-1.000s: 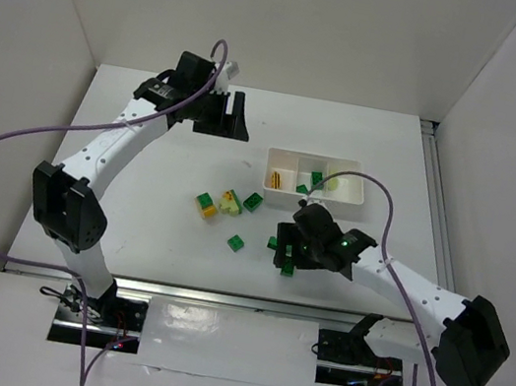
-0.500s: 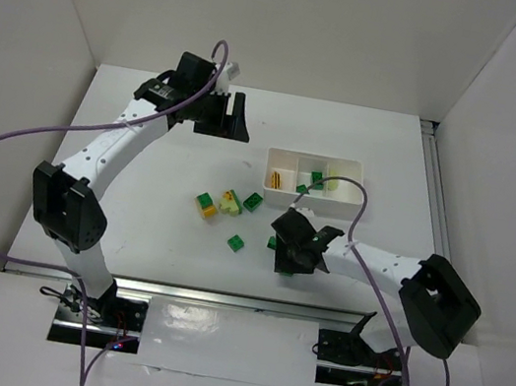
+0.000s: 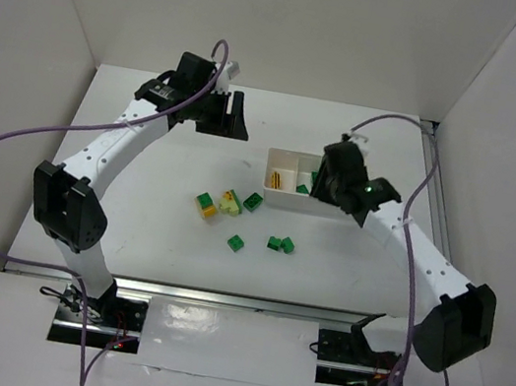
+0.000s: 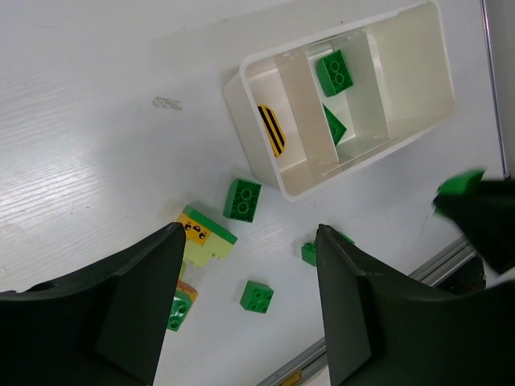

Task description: Sort the legos into containers by color

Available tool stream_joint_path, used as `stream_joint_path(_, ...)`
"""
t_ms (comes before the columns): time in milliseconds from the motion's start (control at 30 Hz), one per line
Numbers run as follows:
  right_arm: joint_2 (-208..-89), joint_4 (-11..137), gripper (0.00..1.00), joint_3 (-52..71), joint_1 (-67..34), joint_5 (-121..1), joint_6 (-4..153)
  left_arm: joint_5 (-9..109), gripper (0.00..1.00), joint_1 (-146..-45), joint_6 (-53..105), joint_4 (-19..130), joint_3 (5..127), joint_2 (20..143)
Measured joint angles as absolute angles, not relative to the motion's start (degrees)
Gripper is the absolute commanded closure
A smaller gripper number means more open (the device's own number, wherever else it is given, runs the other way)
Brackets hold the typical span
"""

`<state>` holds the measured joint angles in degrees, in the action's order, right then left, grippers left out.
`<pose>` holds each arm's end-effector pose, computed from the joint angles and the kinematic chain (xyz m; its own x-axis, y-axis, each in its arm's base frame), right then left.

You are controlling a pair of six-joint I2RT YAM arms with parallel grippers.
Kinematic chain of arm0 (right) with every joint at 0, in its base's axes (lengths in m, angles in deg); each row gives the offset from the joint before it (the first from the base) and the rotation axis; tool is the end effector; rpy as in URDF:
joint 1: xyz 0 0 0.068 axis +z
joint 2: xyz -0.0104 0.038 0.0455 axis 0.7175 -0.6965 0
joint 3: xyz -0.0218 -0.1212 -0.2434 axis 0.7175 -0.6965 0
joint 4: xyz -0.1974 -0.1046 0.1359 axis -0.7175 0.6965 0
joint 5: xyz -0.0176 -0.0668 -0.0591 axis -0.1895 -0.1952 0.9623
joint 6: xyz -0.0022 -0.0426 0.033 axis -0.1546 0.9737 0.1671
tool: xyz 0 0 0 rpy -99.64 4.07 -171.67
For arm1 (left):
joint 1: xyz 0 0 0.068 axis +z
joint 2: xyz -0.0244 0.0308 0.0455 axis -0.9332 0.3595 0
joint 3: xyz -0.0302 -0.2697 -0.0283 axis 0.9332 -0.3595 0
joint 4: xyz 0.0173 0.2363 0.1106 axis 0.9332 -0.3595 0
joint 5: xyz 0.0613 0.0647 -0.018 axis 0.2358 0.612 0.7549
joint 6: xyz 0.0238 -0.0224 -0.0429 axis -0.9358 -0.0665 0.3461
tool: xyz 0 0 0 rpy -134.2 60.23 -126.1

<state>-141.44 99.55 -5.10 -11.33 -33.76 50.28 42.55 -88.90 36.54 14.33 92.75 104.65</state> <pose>0.2282 0.1434 0.2884 -0.7351 0.0924 -0.6717 0.0110 0.9922 0.1245 0.3617 -0.1417 0.3686 -0.7423 -0.1211 -0.6591 0.2633 0.8517 -0.4530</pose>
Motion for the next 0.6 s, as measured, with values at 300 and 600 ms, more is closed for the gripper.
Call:
stream_joint_path(300,-159.47,94.96,0.65,8.53,-23.44,-38.13,58.24,42.79,0.25,-88.9,36.89,15.95,90.06,104.65)
stream_joint_path(600,-166.42,92.62,0.17,11.25,-24.88,-40.56,61.65,42.92,0.18,-88.9,36.84,16.41,89.3,104.63)
